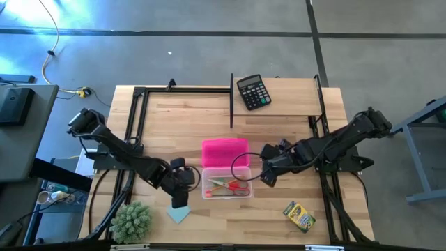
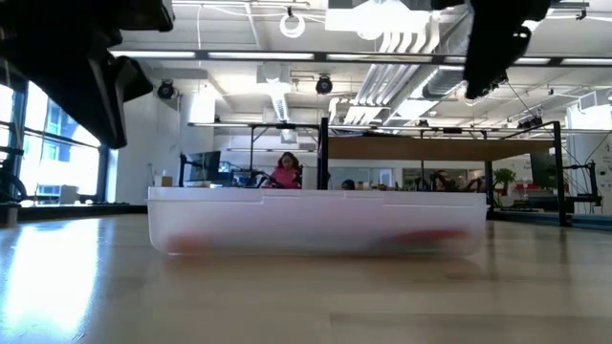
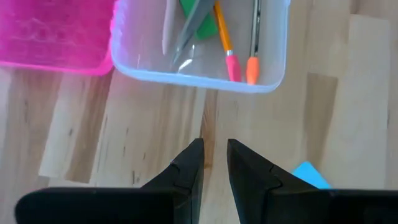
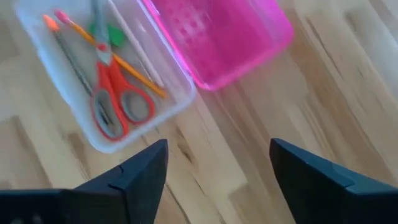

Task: Pack school essentials
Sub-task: Put the yellow crayon pack into the supply box

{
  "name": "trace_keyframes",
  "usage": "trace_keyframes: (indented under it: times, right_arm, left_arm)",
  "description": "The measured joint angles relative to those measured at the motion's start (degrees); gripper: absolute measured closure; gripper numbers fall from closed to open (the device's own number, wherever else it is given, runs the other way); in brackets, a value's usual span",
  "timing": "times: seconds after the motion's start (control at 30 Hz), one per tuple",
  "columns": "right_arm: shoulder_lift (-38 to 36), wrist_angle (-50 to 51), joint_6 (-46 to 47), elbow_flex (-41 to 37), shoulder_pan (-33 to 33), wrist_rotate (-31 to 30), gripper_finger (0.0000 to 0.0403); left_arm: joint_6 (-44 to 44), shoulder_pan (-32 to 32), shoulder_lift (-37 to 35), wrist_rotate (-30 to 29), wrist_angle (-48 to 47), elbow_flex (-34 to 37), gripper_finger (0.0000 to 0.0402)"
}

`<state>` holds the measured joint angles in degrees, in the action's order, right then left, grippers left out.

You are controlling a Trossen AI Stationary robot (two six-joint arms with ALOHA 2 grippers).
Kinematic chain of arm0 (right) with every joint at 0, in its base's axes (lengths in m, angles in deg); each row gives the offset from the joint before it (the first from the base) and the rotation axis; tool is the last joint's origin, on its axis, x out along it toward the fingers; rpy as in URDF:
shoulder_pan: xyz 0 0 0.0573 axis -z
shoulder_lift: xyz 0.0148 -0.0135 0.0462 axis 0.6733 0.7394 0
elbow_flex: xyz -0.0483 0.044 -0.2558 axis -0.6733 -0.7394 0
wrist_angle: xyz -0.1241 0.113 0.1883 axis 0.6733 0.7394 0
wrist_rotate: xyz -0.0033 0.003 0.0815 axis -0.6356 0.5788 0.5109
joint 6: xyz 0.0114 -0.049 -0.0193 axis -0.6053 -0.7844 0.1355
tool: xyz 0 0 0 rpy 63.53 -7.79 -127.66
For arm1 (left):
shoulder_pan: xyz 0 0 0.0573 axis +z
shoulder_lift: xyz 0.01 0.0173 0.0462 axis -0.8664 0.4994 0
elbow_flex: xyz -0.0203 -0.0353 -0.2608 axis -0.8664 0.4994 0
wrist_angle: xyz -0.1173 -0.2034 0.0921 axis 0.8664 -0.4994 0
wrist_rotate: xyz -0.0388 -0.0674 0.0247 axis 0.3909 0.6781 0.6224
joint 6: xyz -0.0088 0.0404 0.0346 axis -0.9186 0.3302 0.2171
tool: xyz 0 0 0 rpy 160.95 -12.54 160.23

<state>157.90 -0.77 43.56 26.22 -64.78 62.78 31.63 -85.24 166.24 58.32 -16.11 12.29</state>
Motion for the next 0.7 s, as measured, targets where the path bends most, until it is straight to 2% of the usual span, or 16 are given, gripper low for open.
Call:
trace_keyframes:
  times: [0.17,0.37,0.7]
  right_arm:
    - [0.0,5.2,4.8,0.0,-3.2,0.0,0.013]
    - [0.0,5.7,9.4,0.0,-8.5,-0.4,0.013]
    - [0.0,5.4,21.9,0.0,-17.0,-3.3,0.013]
  left_arm:
    - [2.8,2.2,-4.0,-0.5,-2.6,0.0,0.0339]
    - [6.7,5.8,-8.0,-1.4,-3.8,0.0,0.0339]
    - [14.1,11.1,-9.5,-1.4,-3.6,0.0,0.0339]
